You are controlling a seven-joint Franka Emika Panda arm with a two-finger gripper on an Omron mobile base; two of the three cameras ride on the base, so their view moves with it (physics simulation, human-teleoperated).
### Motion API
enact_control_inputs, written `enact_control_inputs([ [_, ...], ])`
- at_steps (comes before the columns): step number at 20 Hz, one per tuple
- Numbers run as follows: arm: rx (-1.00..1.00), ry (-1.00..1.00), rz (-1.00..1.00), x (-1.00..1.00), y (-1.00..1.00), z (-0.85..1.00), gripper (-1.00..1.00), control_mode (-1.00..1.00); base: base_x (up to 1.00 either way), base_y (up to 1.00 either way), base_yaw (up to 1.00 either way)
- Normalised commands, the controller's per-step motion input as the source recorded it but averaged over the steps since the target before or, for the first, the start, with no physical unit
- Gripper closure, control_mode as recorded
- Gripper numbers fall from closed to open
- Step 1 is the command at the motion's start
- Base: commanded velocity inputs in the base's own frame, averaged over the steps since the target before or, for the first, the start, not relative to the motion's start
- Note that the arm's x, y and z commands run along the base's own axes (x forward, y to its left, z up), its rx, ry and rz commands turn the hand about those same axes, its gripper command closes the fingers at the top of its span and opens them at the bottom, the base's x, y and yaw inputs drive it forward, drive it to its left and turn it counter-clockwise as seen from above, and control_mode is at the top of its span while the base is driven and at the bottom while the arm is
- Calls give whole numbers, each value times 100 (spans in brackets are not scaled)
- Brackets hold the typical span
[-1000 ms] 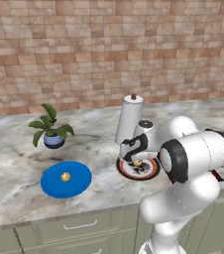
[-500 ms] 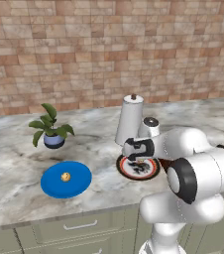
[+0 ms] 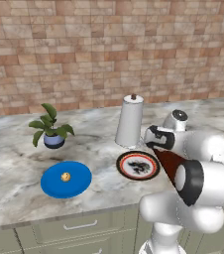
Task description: Move the dessert items from the plate to the tray.
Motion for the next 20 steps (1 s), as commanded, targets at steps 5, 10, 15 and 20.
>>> enact_control_inputs([
  [5,0,1,8,36,-100,-11,100,-100,0,0,0],
  [10,-1,2,0,20,-100,-21,100,-100,0,0,0],
  [15,-12,4,-5,0,-89,-23,100,-100,0,0,0],
  [20,-1,3,-1,0,-25,-25,100,-100,0,0,0],
])
